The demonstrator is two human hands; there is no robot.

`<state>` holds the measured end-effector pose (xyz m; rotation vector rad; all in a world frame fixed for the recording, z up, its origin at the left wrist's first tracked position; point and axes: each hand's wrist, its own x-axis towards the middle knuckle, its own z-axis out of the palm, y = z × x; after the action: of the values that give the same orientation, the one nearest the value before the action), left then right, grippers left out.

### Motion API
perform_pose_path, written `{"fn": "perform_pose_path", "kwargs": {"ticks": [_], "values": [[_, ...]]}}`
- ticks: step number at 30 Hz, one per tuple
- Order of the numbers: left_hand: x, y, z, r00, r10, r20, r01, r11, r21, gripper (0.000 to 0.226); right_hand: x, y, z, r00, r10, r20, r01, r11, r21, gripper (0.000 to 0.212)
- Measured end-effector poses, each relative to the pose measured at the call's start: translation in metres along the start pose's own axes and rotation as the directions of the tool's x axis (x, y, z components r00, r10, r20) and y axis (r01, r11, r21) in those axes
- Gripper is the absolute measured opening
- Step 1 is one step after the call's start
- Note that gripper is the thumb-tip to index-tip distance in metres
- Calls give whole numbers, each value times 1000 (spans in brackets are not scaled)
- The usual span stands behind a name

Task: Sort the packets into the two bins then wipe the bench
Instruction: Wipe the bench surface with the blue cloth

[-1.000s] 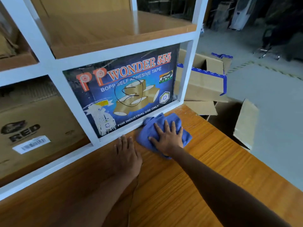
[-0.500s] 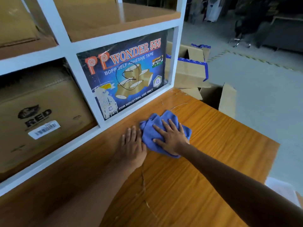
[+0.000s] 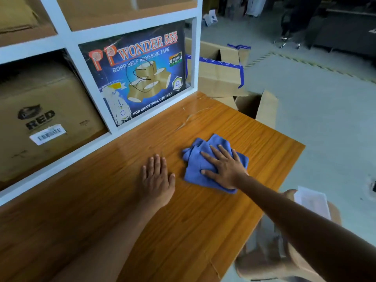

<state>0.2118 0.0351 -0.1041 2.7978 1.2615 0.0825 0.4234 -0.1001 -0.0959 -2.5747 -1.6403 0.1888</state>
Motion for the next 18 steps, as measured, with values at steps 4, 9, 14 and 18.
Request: {"fn": "perform_pose_path", "kwargs": {"ticks": [4, 9, 14, 18], "values": [[-32, 17, 0, 998, 32, 47, -32, 999, 0, 70, -20, 66, -11, 942, 335, 1, -335, 942, 32, 73], [-49, 30, -1, 999, 16, 33, -16, 1000, 4, 75, -66, 14, 4, 946, 321, -47, -320, 947, 20, 71], [-57, 35, 4, 1000, 4, 9, -4, 1000, 19, 82, -108, 50, 1, 999, -43, -1, 43, 999, -19, 78], [-62, 39, 4, 1000, -1, 24, 1, 1000, 7, 71, -105, 71, -3, 939, 342, -28, -340, 939, 47, 72]]}}
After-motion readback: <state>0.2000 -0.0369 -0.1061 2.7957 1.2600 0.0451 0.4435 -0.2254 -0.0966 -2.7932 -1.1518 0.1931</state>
